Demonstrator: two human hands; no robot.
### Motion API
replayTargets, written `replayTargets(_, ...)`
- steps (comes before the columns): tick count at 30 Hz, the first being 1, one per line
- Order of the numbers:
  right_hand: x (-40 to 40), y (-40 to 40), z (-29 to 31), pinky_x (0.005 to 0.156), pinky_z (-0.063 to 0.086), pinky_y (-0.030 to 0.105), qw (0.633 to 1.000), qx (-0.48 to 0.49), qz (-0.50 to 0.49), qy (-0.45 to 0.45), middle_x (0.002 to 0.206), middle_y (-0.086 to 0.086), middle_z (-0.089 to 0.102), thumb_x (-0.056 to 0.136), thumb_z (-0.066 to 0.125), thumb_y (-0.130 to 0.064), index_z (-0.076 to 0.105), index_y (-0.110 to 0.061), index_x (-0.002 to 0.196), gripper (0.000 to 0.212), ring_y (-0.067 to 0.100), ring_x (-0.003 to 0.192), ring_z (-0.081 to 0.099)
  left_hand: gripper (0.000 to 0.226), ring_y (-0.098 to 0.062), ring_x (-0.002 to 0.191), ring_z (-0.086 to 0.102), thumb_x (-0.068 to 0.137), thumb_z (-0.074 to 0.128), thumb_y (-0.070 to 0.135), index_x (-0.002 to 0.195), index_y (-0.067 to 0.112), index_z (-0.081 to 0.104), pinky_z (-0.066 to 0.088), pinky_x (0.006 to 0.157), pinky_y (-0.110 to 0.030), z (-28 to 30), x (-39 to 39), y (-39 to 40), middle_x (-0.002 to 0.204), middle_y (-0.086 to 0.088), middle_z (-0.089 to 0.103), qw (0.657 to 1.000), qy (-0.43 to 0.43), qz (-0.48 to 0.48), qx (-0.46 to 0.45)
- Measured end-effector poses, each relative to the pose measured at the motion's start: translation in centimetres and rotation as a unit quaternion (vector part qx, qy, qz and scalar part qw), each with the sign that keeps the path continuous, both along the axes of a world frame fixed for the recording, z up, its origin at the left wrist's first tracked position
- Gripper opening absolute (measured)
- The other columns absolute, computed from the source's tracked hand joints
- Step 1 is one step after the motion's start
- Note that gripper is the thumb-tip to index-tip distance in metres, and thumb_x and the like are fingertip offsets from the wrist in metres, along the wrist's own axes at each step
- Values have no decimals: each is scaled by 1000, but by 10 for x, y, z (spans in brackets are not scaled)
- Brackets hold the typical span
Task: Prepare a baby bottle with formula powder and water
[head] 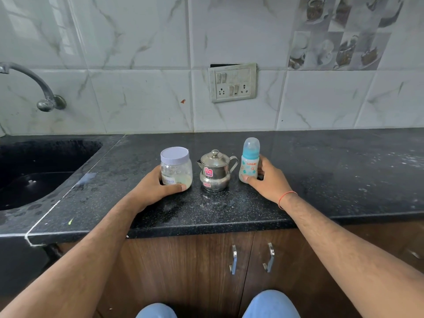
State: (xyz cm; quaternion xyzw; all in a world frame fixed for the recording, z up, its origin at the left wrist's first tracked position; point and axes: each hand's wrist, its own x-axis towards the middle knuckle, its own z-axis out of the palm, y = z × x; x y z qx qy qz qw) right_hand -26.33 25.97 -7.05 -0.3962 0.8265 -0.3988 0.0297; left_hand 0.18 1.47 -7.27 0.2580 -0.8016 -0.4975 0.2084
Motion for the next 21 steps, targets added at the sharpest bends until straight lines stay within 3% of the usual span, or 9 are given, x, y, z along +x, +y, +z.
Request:
replayTargets(2, 5, 1, 1, 116, 47, 40, 1000, 12, -3, 18, 157, 0, 56, 89, 82, -43, 6, -16, 170, 114, 22, 140, 58, 76, -9, 123, 72, 75, 95, 41, 142, 28, 63, 51, 120, -45, 2, 0, 4, 131, 11, 78, 1000, 20, 11, 8)
replayTargets(4, 10, 2, 0, 116, 43, 41, 997, 12, -17, 73, 163, 5, 46, 91, 79, -46, -8, -15, 169, 121, 25, 146, 49, 73, -5, 125, 70, 82, 92, 41, 147, 27, 60, 48, 123, -45, 2, 3, 10, 135, 12, 76, 998, 47, 30, 19)
replayTargets(8, 16, 7, -2, 126, 35, 49, 981, -1, -32, 191, 173, 14, 22, 97, 70, -43, -7, -13, 169, 110, 31, 158, 27, 101, -8, 155, 42, 94, 88, 40, 174, 25, 28, 28, 128, -32, -4, 9, 18, 169, 12, 46, 990, 59, 92, -88)
replayTargets(11, 19, 6, -6, 129, 30, 52, 962, 4, -17, 271, 179, 11, 5, 101, 63, -45, -6, -12, 169, 103, 31, 163, 16, 114, -13, 168, 22, 95, 84, 46, 177, 24, 10, 22, 135, -38, -10, 12, 21, 180, 7, 28, 976, 63, 110, -176)
replayTargets(13, 23, 6, -7, 130, 25, 56, 953, 20, -11, 303, 179, 10, -5, 102, 59, -47, -11, -16, 169, 102, 32, 165, 9, 112, -17, 172, 7, 98, 76, 54, 177, 24, 3, 16, 138, -45, -15, 11, 23, 185, 4, 15, 949, 42, 128, -284)
replayTargets(16, 28, 7, -5, 129, 17, 62, 945, 37, -20, 325, 178, 8, -17, 104, 55, -50, -15, -19, 169, 101, 33, 166, 0, 109, -26, 173, -5, 100, 60, 62, 177, 17, -1, 9, 139, -52, -17, 10, 26, 187, -3, 1, 877, 32, 138, -458)
replayTargets(21, 31, 6, -3, 129, 14, 68, 932, 52, -33, 357, 177, 11, -19, 106, 48, -52, -12, -15, 169, 95, 32, 165, -7, 101, -32, 173, -9, 103, 52, 59, 178, 15, 2, -4, 137, -58, -14, 8, 37, 187, -4, -3, 834, 18, 145, -532)
